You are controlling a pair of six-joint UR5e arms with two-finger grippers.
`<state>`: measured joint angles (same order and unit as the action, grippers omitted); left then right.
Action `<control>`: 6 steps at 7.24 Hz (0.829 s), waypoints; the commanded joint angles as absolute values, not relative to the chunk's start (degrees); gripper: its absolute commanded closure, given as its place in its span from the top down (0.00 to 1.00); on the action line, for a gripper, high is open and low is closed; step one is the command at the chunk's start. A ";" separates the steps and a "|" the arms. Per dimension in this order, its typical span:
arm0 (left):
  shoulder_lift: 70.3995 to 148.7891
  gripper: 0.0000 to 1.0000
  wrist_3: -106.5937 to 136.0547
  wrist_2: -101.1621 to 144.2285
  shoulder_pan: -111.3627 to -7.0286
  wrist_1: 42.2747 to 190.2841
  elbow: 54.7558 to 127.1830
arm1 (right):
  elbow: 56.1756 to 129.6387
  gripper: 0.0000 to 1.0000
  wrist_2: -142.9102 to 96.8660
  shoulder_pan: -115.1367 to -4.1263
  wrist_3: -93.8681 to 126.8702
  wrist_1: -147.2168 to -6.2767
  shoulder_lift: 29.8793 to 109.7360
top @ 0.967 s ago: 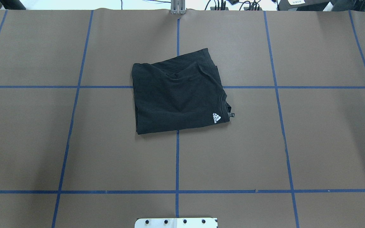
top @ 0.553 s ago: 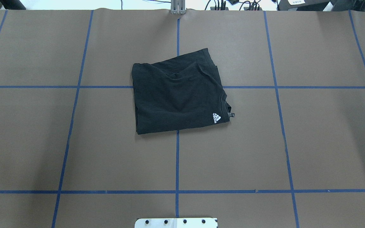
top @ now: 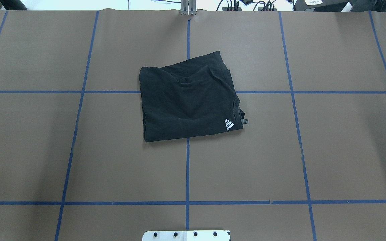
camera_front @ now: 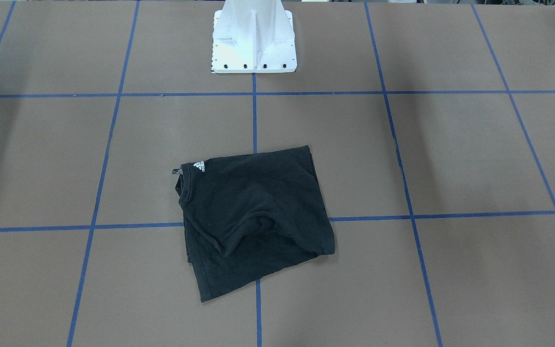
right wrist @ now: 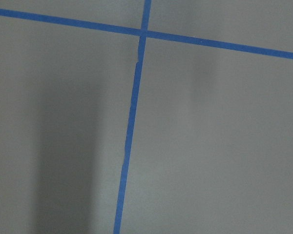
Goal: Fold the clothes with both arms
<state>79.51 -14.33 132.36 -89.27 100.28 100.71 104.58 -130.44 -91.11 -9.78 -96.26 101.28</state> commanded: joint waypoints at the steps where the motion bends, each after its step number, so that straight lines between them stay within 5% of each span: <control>1: 79.28 1.00 -14.33 132.36 -89.21 100.28 100.90 | 104.76 1.00 -130.34 -91.14 -9.76 -96.15 101.86; 6: 79.28 1.00 -14.41 132.36 -89.21 100.28 100.37 | 104.85 1.00 -130.60 -91.14 -9.76 -96.24 101.87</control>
